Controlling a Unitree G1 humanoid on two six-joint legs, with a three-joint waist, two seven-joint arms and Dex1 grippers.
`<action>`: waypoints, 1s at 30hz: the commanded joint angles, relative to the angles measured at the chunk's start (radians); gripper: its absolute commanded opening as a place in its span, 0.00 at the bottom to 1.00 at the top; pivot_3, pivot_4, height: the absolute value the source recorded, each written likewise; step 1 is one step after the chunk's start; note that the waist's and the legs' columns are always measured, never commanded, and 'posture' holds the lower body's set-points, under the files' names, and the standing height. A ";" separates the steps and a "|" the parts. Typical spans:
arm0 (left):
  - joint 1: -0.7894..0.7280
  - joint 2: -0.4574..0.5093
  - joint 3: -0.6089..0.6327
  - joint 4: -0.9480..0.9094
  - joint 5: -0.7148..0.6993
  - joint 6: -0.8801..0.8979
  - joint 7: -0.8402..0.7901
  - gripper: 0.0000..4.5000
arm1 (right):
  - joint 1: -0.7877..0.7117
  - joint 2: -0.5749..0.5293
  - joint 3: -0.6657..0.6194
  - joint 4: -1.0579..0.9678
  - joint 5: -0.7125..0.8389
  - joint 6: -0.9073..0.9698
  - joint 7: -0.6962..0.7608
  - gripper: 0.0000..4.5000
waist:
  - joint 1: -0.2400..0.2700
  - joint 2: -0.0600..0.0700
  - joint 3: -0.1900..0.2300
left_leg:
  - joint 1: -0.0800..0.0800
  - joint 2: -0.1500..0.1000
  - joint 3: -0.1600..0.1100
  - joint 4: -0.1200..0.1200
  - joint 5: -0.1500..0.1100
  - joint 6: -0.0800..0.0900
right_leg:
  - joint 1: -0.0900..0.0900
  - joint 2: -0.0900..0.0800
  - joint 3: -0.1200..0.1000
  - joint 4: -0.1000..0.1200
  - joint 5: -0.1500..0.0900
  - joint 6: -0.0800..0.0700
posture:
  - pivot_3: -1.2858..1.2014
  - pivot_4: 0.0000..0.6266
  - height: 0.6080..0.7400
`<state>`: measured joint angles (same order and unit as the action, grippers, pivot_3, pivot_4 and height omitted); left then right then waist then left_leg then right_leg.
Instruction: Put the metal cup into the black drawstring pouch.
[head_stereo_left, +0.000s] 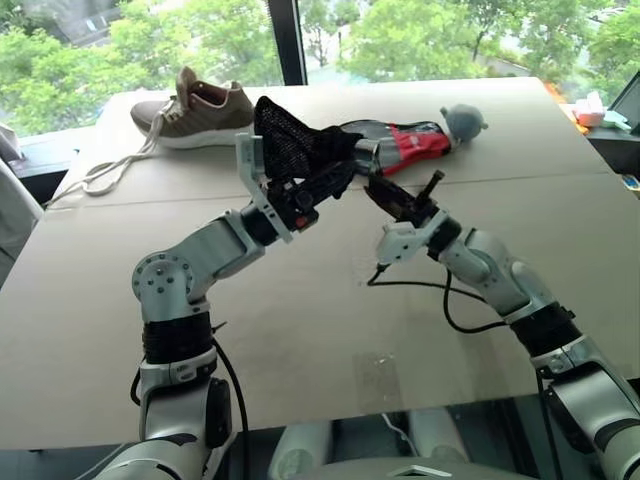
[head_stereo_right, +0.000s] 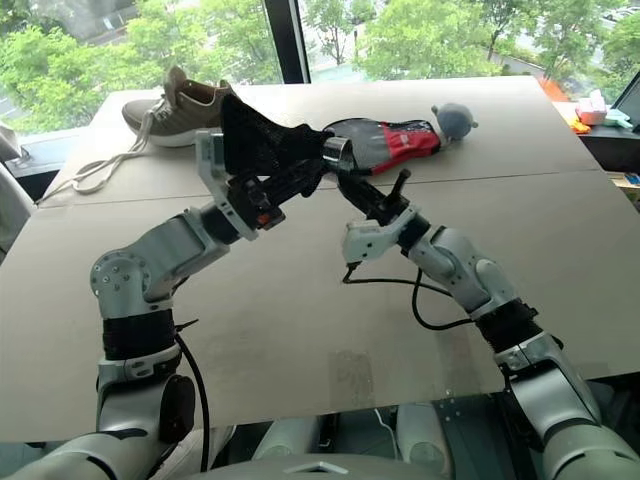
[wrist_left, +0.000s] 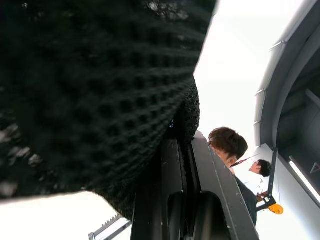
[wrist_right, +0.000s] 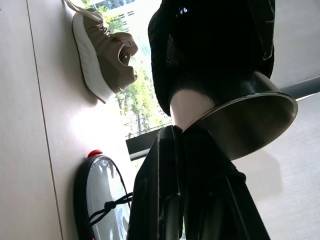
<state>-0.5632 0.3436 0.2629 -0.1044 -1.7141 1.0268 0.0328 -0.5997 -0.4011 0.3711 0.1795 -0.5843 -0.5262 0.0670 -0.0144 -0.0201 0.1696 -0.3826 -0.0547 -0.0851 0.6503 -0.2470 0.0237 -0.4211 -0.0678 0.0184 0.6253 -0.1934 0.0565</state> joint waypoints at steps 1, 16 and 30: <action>-0.003 0.006 -0.015 0.001 -0.007 -0.012 -0.022 0.00 | 0.015 0.102 -0.043 -0.079 0.342 0.010 0.123 0.02 | -0.002 0.000 0.000 | 0.000 0.001 0.000 0.000 0.000 0.000 | 0.000 0.001 0.000 0.000 0.000 0.000 | 0.52 0.24 0.97; 0.047 0.032 -0.017 -0.004 -0.042 -0.017 -0.135 0.00 | -0.083 0.250 -0.431 -0.264 1.609 1.049 0.401 0.02 | 0.002 0.001 0.001 | 0.000 0.002 -0.002 -0.001 -0.002 0.003 | 0.000 0.001 -0.002 0.000 0.000 -0.001 | 0.52 0.24 0.97; 0.044 0.049 -0.029 0.016 -0.028 -0.023 -0.149 0.00 | -0.032 0.227 -0.459 -0.339 1.581 1.147 0.348 0.02 | 0.001 0.001 0.001 | -0.002 0.001 0.000 -0.002 -0.002 0.004 | -0.003 -0.001 -0.001 0.000 0.000 -0.001 | 0.52 0.24 0.97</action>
<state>-0.5084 0.3870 0.2258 -0.0853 -1.7310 1.0119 -0.0996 -0.6340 -0.1587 -0.0893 -0.0970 1.0351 0.6568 0.3828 -0.0131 -0.0192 0.1709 -0.3850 -0.0544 -0.0855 0.6488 -0.2490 0.0275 -0.4237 -0.0684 0.0177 0.6254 -0.1930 0.0559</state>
